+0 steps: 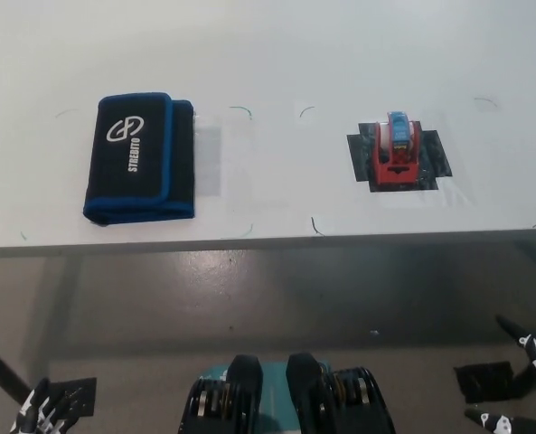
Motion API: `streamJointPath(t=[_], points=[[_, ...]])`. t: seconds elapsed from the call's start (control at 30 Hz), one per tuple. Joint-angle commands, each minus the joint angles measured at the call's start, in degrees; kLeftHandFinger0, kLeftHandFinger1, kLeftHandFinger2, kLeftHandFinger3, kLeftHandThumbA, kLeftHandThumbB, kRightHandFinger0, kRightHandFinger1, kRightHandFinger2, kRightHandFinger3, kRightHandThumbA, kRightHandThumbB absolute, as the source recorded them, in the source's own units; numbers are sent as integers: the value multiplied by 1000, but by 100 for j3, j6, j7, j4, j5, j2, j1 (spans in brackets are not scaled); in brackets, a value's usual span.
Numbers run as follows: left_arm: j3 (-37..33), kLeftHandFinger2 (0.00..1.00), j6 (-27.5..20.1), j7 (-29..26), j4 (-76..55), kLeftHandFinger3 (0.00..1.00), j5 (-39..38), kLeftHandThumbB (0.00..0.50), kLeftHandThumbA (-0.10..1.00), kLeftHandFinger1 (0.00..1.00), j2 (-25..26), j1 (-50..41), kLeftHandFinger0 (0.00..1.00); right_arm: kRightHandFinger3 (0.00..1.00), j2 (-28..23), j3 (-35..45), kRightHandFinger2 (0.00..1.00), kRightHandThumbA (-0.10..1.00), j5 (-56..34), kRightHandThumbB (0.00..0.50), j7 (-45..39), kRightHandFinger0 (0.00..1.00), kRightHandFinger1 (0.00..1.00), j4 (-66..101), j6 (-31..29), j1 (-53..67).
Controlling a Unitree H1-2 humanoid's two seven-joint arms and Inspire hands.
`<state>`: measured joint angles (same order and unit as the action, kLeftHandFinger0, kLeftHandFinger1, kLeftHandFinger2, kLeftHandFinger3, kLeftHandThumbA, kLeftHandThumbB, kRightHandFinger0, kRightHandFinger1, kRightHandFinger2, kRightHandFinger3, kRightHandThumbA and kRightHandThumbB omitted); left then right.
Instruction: Use the right hand to move the tape on the right hand side to the notebook on the left hand side
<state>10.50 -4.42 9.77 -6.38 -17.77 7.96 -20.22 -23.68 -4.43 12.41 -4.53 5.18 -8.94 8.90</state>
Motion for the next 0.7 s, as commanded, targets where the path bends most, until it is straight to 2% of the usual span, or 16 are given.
streamJointPath(t=[0.0,0.07,0.13,0.17,0.3,0.5,0.57,0.6,0.67], points=[[41,1000,-250,76,-186,1000,-36,266,878,1000,81,27,1000,1000,54,85,1000,1000,61,102,28,1000,1000,244,-197,-211],[73,1000,-275,64,-189,1000,-34,263,887,1000,87,9,1000,1000,101,93,1000,982,76,100,32,1000,1000,321,-157,-384],[128,1000,-287,76,-171,1000,-83,284,889,1000,125,5,1000,1000,180,102,1000,943,49,91,8,1000,1000,467,-34,-580],[140,1000,-246,71,-214,1000,-123,271,887,1000,116,-8,1000,1000,202,123,1000,928,100,92,42,1000,1000,500,-43,-664],[153,1000,-175,100,-288,1000,-115,255,918,1000,153,-11,1000,1000,178,237,1000,921,230,139,27,1000,1000,651,217,-1280],[164,1000,-182,88,-263,1000,-89,281,906,1000,120,-15,1000,1000,139,334,1000,764,119,93,-173,1000,1000,551,782,-2335],[162,1000,-186,91,-262,1000,-86,280,907,1000,122,-13,1000,1000,108,314,1000,752,159,76,-234,1000,1000,437,881,-2599],[164,1000,-197,79,-252,1000,-62,279,914,1000,120,-7,1000,1000,80,283,1000,744,191,81,-283,1000,1000,268,934,-2849],[157,1000,-210,102,-211,1000,-87,272,910,1000,125,46,1000,1000,29,226,1000,823,295,115,-316,1000,1000,-71,942,-3218]])
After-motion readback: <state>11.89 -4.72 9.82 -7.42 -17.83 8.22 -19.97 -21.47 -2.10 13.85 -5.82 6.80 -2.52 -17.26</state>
